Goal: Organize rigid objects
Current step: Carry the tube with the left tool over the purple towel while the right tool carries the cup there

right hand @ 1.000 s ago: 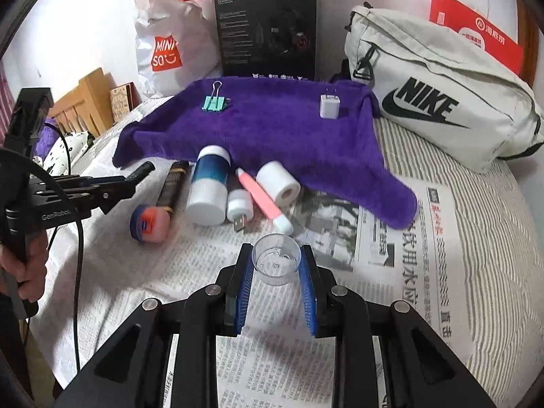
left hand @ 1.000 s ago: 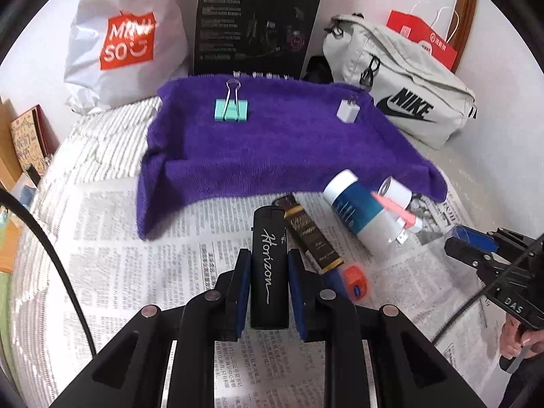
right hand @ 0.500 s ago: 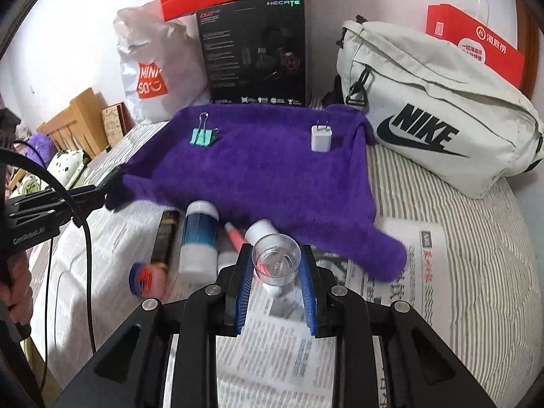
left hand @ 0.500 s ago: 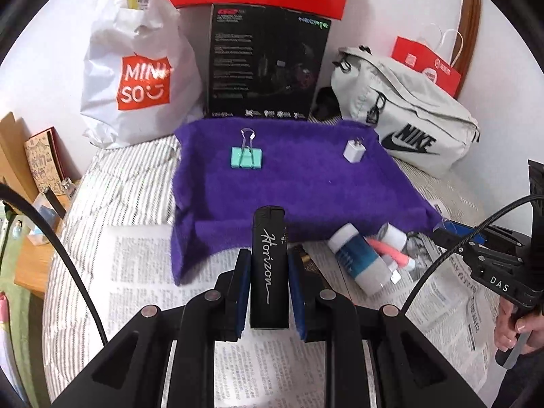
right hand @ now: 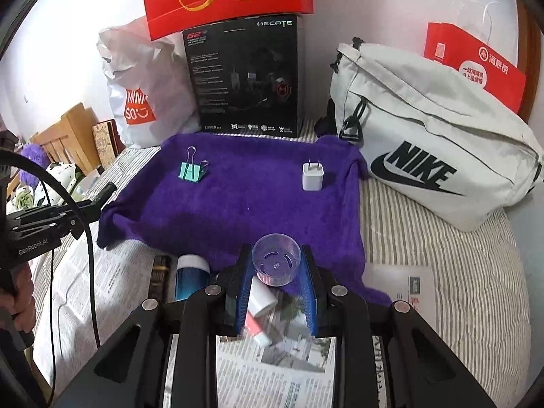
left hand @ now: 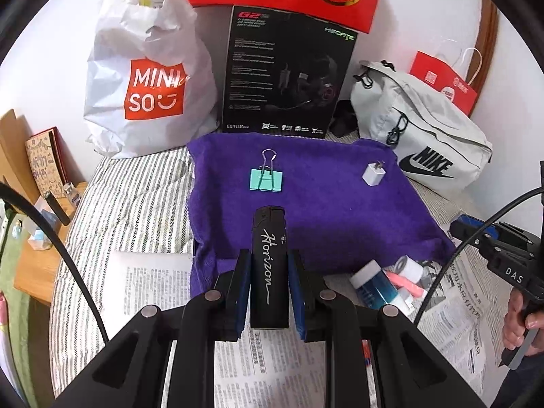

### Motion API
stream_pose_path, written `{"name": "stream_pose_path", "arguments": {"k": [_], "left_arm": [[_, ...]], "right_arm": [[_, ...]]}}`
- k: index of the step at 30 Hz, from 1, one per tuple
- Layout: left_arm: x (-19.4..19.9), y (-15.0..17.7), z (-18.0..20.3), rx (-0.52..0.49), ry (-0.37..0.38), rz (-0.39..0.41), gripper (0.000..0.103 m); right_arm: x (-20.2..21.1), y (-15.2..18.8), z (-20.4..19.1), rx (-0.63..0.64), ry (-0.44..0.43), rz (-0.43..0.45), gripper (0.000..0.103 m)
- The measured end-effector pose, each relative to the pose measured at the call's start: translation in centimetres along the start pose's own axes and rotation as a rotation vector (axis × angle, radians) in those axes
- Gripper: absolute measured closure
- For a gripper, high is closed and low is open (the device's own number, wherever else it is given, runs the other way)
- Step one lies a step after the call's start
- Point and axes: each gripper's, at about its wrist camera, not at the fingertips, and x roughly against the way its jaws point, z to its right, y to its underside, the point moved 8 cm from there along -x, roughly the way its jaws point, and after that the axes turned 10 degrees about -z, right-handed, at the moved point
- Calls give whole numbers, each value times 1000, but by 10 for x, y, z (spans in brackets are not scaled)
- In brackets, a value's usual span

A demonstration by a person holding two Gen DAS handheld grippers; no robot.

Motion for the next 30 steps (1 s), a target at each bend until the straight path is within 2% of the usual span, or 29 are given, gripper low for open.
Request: {"name": "stream_pose_path", "arguments": {"k": [9,12,21,30], "left_arm": [[-27,-20,-7,5,-6,-32,82],[-37,-27,-10,2,-23,-44,82],[-69,-44,-16,28,-10,-77,82],[-97,-52,-24,31,-45,-120,82]], "right_arm": [[-19,-22,9,5,3,-9,77],[-31,-30,13,12,12,-20,77],[-74,-44,30,-4,17,-80,77],[-111,-59,42,-1,20,-108,77]]}}
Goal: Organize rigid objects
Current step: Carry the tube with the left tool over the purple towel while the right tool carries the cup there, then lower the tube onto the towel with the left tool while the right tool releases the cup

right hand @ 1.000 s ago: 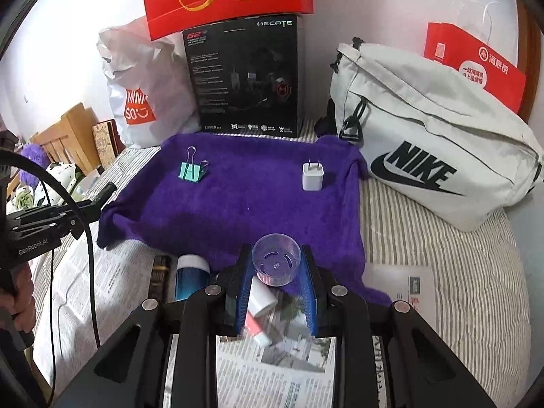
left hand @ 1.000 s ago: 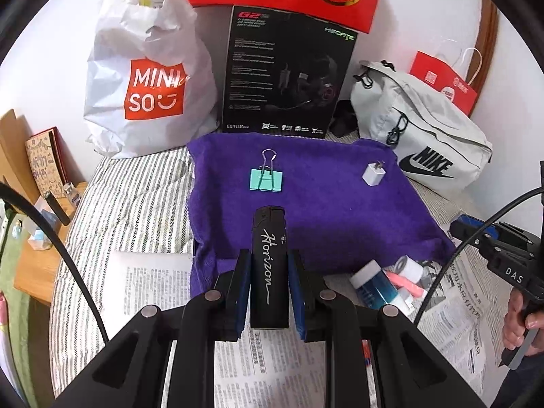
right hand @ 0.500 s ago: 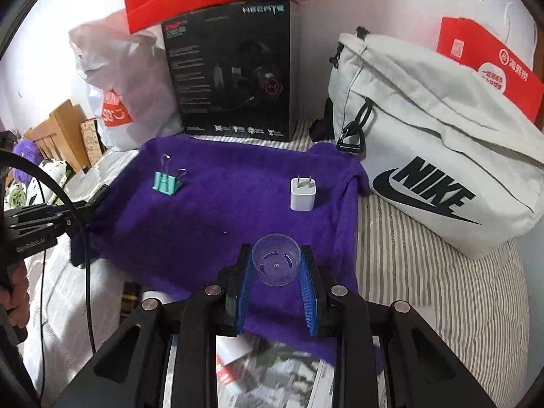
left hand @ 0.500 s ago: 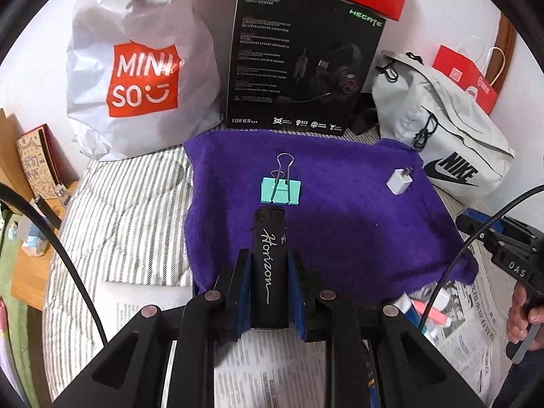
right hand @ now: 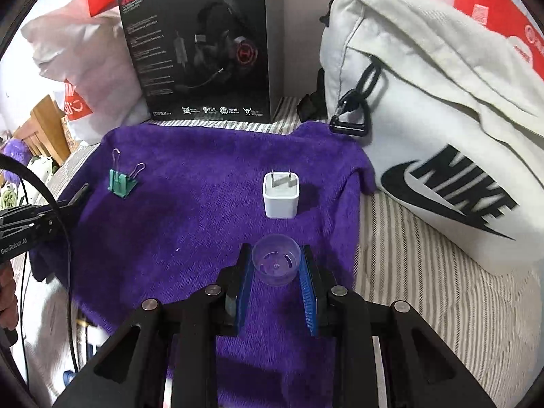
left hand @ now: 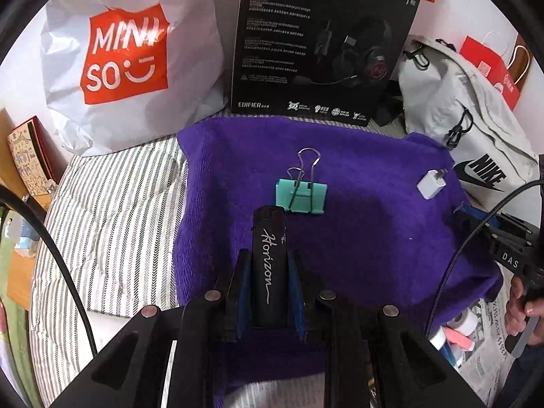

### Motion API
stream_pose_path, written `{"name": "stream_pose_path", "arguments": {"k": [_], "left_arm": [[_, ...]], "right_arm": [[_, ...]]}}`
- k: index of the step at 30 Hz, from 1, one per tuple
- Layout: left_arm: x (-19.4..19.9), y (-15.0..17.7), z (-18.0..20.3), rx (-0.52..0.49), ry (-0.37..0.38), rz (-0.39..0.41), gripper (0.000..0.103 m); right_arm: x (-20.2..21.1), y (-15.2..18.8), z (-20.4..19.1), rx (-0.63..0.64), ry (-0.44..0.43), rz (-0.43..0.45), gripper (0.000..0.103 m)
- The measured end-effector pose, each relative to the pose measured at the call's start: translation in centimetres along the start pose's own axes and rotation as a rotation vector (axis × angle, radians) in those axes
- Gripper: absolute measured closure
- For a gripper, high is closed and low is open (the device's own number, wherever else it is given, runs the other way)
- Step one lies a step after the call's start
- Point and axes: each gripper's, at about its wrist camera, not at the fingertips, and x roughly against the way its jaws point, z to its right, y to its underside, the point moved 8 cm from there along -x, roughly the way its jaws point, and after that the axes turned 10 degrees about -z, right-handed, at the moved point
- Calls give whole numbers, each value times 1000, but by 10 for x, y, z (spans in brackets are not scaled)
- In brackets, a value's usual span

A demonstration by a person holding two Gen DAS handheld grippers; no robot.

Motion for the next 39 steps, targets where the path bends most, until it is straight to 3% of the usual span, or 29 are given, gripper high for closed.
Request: {"name": "stream_pose_path", "arguments": {"k": [19,23,26,28,39], "left_arm": [[-28,-11,1,-19,-69,-35,82],[-27,-7,6,-27,-39,-50,67],[-26,-1,11,-51,-56,-58,62],[-25,2,12,-56,-68,-63,62],[29,38,26,-57,-10,-12,62]], "right_arm": [[-30,-11,3,21,14,-42,76],[-30,-10,2,32,-20,-41,69],[-28,-6,-1,44,-49,-49,59],[-26,-5,-4,44,-62,-51,58],[30,18,-8,13,-32,10,58]]}}
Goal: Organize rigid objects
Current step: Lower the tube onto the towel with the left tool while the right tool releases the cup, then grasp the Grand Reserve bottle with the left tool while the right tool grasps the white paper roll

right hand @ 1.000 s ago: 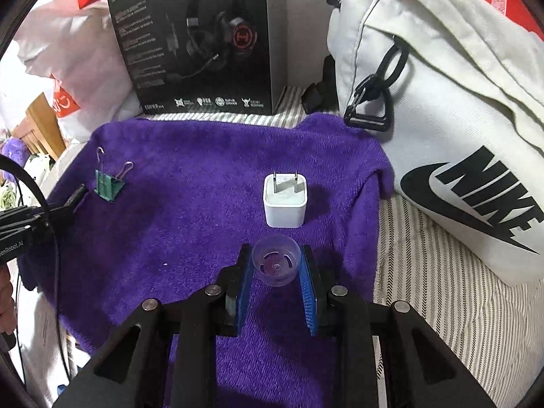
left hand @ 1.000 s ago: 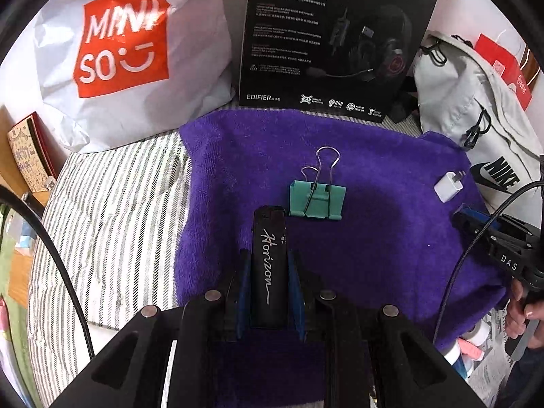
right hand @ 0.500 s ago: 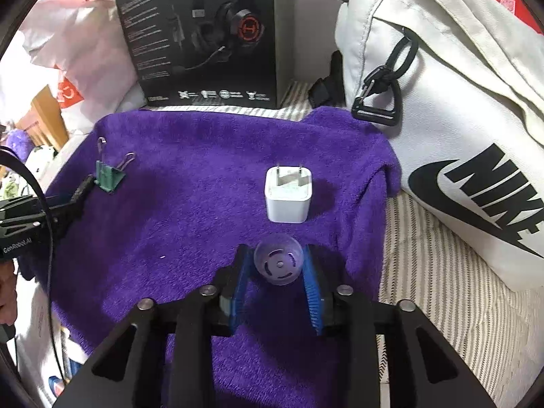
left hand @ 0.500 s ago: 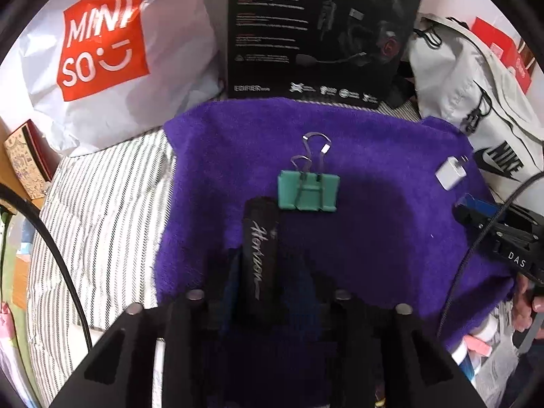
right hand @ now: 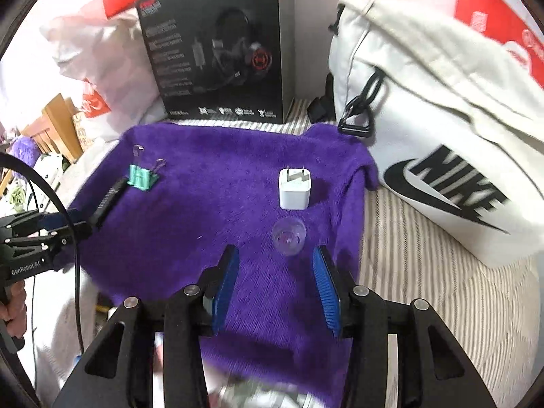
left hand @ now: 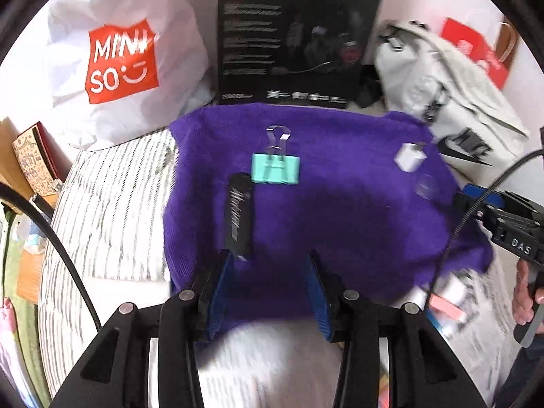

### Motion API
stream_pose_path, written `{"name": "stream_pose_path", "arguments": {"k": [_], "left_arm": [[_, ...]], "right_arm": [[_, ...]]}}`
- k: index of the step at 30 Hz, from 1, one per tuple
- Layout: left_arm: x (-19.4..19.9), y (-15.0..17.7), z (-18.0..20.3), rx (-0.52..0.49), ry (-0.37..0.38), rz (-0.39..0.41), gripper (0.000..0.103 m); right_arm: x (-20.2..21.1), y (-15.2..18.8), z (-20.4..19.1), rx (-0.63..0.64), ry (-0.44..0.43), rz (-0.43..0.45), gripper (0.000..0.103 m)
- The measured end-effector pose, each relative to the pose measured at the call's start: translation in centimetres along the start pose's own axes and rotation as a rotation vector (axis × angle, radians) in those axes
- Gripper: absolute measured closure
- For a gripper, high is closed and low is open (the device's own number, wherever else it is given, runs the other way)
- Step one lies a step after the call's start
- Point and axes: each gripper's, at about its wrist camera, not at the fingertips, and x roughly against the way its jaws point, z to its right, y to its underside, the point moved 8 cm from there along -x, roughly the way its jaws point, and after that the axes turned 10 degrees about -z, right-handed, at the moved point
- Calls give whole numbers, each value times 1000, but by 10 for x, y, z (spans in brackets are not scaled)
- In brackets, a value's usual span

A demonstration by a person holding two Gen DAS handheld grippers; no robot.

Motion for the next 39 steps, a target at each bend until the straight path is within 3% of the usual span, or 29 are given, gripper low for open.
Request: {"name": "stream_pose_path", "arguments": {"k": [6,12,17,22,26,34,36,38,39], "left_arm": [[17,45,31,-54,39,-2,62],[11,76,55,-78,78,-41,62],[-7,74,64,-82,73,-82,62],[-24,72,65,-129,-30,-102,60],[-21,74,51,-128,-59,-106,60],[-19,77,36,-127,-57,-106,61],[-21,75,40,-142,-50,-99,63],[-21,73,45,-161,-35,-90,80],[-21,72,46,-168,-31,-90,80]], "right_arm": [[39,34,-6,-43,-16,37,58],[67,73,-5,-90,26,64,57],[75,101,4,-150,-11,57,57],[69,115,11,-172,-7,38,57],[64,119,14,-171,-11,27,57],[48,116,5,-151,-43,6,57],[44,114,0,-138,-55,2,57],[41,113,-6,-122,-72,2,57],[40,112,-9,-112,-81,1,57]]}}
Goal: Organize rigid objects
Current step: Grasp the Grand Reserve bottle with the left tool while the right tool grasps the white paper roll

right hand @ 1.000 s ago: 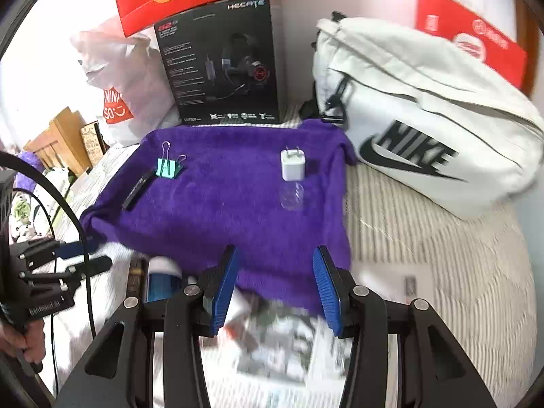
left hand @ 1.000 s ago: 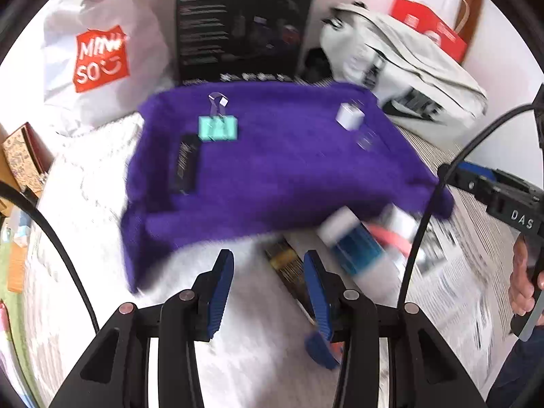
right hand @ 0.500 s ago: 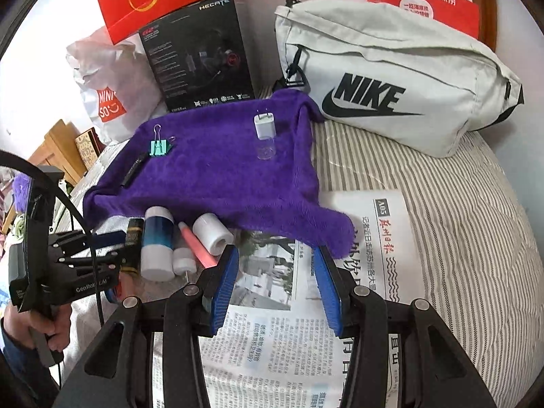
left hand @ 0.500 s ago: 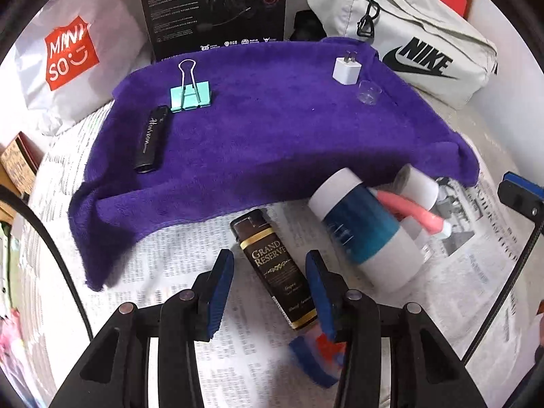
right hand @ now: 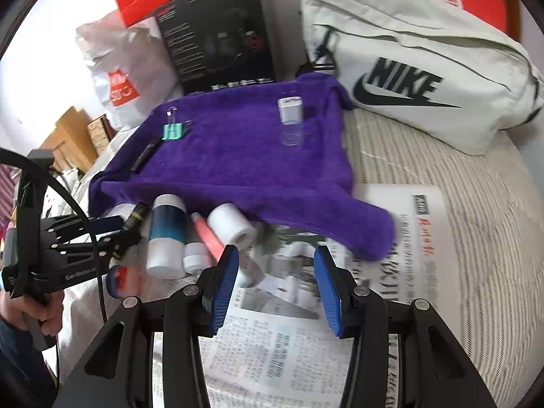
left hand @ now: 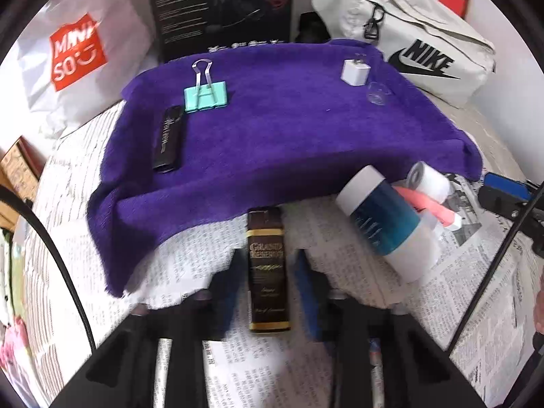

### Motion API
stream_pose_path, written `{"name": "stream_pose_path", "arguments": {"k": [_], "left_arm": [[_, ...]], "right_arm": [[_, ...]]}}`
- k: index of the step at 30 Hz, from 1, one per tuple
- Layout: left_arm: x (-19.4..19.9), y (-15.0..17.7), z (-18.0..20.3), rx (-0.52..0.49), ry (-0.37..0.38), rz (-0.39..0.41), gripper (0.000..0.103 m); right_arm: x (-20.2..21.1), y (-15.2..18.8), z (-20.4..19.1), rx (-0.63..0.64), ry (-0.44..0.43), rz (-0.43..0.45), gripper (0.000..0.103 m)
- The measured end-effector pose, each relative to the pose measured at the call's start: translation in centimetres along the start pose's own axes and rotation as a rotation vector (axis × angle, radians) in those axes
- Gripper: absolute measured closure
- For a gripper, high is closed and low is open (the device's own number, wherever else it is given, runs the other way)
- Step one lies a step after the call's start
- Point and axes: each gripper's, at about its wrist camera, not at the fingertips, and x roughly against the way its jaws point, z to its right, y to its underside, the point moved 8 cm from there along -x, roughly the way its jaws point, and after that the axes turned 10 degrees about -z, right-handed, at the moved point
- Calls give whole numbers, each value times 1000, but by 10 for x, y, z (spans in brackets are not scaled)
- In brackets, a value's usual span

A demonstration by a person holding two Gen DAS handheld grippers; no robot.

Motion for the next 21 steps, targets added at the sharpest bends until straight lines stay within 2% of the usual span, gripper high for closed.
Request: {"name": "stream_pose_path", "arguments": {"k": [8,14,21], "left_arm": [[2,2,-1,-2,18,20,80],[3,2,-2,1,34,35,80],[3,3,-3,13,43,45,80]], "right_arm": [[-22,-13,-23,44,-95,-23,57],[-41,-23,-28,130,-36,-48,61],[-49,-28,-34,158,-77,-62,62]]}}
